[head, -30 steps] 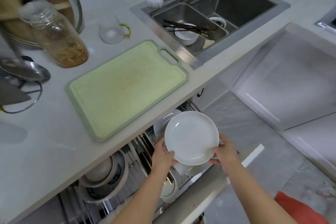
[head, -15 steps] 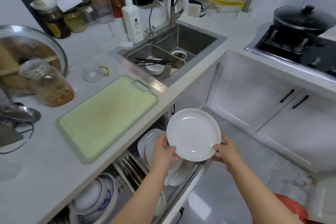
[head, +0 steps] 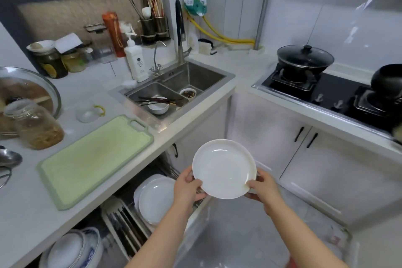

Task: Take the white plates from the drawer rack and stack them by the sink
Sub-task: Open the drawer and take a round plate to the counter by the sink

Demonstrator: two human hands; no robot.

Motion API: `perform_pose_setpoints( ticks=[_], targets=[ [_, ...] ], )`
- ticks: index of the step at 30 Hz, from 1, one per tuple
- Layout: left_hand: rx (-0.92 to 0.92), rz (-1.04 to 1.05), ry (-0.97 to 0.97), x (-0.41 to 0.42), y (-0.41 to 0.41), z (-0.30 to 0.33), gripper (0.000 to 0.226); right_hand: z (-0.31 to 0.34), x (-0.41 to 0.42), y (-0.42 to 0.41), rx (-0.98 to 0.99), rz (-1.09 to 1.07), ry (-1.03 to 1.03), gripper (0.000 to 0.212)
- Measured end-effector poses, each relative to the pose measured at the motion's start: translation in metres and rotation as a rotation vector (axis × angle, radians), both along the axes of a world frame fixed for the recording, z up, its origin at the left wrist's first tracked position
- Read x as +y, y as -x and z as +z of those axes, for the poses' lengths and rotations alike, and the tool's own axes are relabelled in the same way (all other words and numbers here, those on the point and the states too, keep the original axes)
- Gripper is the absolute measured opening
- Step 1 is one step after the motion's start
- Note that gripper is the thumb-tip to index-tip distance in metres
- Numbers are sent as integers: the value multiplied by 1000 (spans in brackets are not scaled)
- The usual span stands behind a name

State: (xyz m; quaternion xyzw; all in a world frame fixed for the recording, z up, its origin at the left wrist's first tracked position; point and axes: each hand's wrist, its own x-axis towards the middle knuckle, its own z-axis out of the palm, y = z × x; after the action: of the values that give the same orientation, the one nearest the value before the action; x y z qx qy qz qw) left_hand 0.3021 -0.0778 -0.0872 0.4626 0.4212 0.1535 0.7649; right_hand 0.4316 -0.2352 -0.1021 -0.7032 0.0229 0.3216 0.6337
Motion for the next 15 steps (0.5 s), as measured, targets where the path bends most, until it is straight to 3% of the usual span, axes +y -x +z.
perform_pose_setpoints(
  ticks=[15],
  targets=[
    [4, -42, -5, -38, -86, 21, 60, 26, -43, -76, -42, -69, -30, 61]
  ],
)
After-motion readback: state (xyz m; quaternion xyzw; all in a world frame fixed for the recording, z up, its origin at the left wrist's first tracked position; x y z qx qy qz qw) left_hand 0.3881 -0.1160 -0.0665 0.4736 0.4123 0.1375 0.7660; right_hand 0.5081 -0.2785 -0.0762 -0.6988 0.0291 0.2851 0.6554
